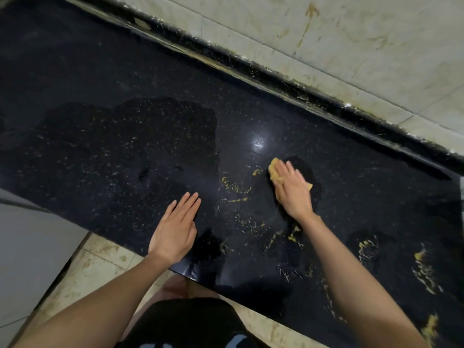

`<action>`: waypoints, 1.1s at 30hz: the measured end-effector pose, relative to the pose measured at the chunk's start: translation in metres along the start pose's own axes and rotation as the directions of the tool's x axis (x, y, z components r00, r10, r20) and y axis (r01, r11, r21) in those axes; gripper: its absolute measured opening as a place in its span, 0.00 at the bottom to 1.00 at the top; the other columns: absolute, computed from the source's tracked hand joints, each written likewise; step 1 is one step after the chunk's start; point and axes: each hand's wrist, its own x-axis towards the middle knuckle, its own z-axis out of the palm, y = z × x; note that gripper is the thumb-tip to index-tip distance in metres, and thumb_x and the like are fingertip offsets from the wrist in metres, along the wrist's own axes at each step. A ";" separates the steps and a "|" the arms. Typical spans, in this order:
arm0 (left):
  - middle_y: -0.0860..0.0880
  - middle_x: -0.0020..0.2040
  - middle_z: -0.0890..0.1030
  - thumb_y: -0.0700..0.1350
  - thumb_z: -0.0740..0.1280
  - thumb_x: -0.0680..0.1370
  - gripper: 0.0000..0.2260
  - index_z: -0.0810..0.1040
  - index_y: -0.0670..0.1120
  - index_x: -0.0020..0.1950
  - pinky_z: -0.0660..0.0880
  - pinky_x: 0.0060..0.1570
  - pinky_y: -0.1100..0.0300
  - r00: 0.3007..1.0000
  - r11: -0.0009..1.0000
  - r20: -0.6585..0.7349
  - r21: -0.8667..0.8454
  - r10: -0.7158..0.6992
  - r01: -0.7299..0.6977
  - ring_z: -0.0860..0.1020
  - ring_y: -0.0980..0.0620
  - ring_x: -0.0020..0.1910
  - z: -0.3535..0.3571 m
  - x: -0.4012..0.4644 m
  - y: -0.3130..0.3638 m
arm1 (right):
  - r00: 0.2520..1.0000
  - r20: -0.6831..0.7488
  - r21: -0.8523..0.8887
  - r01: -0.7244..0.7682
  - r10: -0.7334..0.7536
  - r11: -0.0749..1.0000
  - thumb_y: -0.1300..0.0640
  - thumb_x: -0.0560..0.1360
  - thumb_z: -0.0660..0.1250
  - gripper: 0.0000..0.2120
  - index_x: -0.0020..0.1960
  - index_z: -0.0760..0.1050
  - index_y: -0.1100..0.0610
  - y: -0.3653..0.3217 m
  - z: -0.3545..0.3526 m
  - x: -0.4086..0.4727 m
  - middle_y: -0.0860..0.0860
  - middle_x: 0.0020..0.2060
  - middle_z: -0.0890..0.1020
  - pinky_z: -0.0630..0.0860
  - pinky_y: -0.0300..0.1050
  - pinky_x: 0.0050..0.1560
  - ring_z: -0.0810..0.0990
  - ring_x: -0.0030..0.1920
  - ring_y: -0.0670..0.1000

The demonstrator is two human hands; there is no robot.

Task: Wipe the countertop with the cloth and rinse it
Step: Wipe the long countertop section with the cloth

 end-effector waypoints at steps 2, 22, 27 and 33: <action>0.47 0.72 0.65 0.47 0.49 0.77 0.25 0.66 0.40 0.71 0.48 0.70 0.58 1.000 1.000 0.006 0.007 0.000 0.000 0.61 0.51 0.72 0.001 0.000 0.000 | 0.993 -0.007 -0.020 -0.122 0.122 0.992 0.51 0.82 0.49 0.23 0.75 0.53 0.58 -0.003 -0.002 0.026 0.51 0.75 0.58 0.47 0.44 0.73 0.52 0.75 0.51; 0.47 0.72 0.66 0.47 0.49 0.77 0.24 0.66 0.40 0.71 0.55 0.68 0.54 1.000 0.998 -0.027 -0.055 -0.001 -0.001 0.61 0.51 0.72 0.000 -0.001 0.001 | 0.999 -0.015 -0.021 0.045 -0.045 0.999 0.50 0.81 0.50 0.23 0.74 0.60 0.58 -0.063 0.010 0.059 0.53 0.73 0.64 0.54 0.48 0.71 0.59 0.73 0.55; 0.46 0.70 0.69 0.46 0.50 0.76 0.24 0.69 0.39 0.69 0.56 0.67 0.54 0.999 0.997 -0.032 -0.074 0.003 -0.006 0.64 0.49 0.71 -0.002 0.000 0.001 | 0.877 0.114 -0.003 0.471 -0.468 0.882 0.49 0.79 0.49 0.24 0.72 0.64 0.57 -0.111 0.025 -0.003 0.53 0.70 0.68 0.55 0.46 0.70 0.64 0.71 0.53; 0.46 0.71 0.68 0.46 0.51 0.76 0.24 0.69 0.40 0.69 0.56 0.67 0.54 1.000 0.997 -0.022 -0.074 -0.001 -0.001 0.64 0.50 0.71 -0.002 0.000 0.000 | 0.867 0.110 0.010 0.489 -0.487 0.872 0.49 0.80 0.50 0.23 0.71 0.65 0.56 -0.065 0.016 0.012 0.52 0.70 0.68 0.56 0.46 0.70 0.62 0.72 0.53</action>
